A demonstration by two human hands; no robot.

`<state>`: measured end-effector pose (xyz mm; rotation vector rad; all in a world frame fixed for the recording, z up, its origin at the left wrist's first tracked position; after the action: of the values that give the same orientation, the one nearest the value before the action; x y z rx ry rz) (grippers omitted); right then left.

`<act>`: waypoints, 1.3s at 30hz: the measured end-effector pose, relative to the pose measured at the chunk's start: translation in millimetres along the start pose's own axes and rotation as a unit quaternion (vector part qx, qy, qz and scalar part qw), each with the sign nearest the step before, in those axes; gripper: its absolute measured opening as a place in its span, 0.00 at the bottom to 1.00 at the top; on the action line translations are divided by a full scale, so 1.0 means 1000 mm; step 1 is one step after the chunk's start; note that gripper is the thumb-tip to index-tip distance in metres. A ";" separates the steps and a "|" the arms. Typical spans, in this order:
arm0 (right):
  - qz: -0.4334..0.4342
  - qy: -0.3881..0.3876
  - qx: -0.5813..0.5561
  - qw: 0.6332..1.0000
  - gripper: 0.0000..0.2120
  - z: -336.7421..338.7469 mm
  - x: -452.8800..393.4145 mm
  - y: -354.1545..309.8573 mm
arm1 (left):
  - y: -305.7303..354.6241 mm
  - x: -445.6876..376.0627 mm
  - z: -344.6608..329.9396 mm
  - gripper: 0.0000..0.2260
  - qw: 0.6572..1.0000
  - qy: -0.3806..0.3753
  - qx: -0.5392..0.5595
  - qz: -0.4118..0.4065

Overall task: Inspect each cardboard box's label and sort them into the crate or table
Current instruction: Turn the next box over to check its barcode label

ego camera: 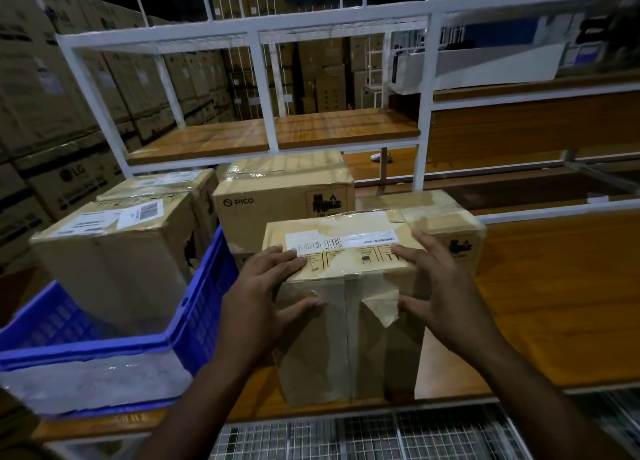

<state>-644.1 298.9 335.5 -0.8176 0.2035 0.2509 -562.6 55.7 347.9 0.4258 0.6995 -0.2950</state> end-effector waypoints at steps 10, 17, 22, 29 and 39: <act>-0.074 -0.016 -0.208 0.975 0.57 -0.027 0.018 0.059 | -0.003 0.007 0.002 0.34 0.999 0.031 0.027 0.014; -0.187 -0.177 -0.214 0.942 0.33 -0.113 0.042 0.128 | -0.041 0.043 -0.021 0.40 0.931 0.081 0.268 0.233; -0.149 -0.120 -0.218 0.957 0.24 -0.088 0.034 0.119 | -0.036 0.038 -0.025 0.35 0.919 0.081 0.305 0.238; -0.070 -0.041 -0.200 0.976 0.29 -0.008 0.015 0.093 | -0.022 0.042 -0.043 0.30 0.859 0.138 0.417 0.264; -0.027 0.054 -0.045 0.997 0.23 0.060 -0.038 0.066 | 0.004 0.060 -0.113 0.23 0.730 0.047 0.563 0.385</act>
<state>-695.3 381.0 340.4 -0.9252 0.2718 0.1657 -579.4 105.4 231.2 1.8618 0.3023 0.1496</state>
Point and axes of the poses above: each hand's wrist, its own x-axis away from the middle knuckle, its own z-axis out of the back of the hand, y = z × x, the point moved 10 cm from there along -x, towards the middle knuckle, and after that the axes turned 15 degrees about -z, right-handed, at the moved point
